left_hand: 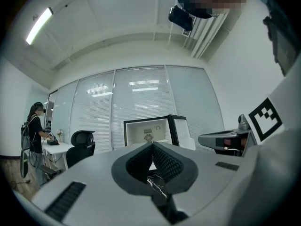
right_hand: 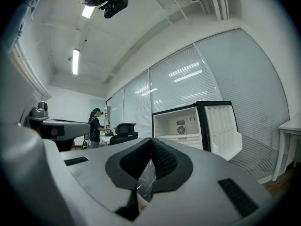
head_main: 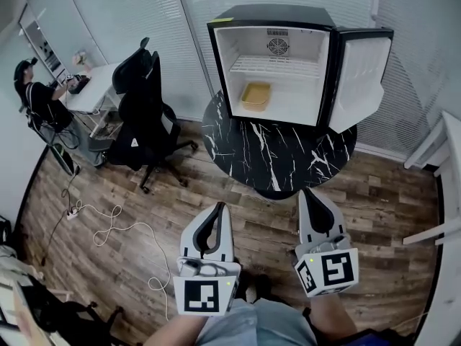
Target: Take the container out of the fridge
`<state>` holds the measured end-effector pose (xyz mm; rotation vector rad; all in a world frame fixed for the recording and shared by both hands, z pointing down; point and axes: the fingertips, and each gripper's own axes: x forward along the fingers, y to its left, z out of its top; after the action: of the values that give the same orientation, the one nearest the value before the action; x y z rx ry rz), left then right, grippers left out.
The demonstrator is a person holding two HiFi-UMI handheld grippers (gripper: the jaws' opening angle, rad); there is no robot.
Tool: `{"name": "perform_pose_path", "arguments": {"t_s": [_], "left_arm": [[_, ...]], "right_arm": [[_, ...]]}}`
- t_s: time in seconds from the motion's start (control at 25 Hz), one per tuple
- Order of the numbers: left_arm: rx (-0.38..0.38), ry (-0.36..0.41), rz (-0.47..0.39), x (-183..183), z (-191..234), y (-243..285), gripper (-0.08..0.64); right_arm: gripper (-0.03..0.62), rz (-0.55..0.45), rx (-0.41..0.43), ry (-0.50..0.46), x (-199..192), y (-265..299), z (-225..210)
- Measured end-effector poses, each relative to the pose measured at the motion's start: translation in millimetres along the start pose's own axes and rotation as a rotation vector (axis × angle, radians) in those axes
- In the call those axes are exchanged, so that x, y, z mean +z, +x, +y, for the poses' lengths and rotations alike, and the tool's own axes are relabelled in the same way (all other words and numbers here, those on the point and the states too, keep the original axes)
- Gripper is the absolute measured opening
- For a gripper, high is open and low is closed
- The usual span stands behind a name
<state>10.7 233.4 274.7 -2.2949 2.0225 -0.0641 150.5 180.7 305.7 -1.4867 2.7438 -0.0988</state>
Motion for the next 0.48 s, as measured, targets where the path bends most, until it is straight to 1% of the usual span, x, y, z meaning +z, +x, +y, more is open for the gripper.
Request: {"name": "perform_pose_path", "arguments": {"t_s": [0.2,0.4,0.48], "left_arm": [[0.013,-0.011,0.028,-16,17,26,0.014],[0.004,-0.008,0.006,-23,40,64,0.014],[0.004,-0.028,0.01,-27,52,82,0.014]], "right_arm": [[0.014,0.014,-0.001,-0.001,-10,31,-10],[0.014,0.02,-0.015,-0.017,-15,72,-19],[0.014,0.029,-0.021,-0.024,-17,93,-21]]}}
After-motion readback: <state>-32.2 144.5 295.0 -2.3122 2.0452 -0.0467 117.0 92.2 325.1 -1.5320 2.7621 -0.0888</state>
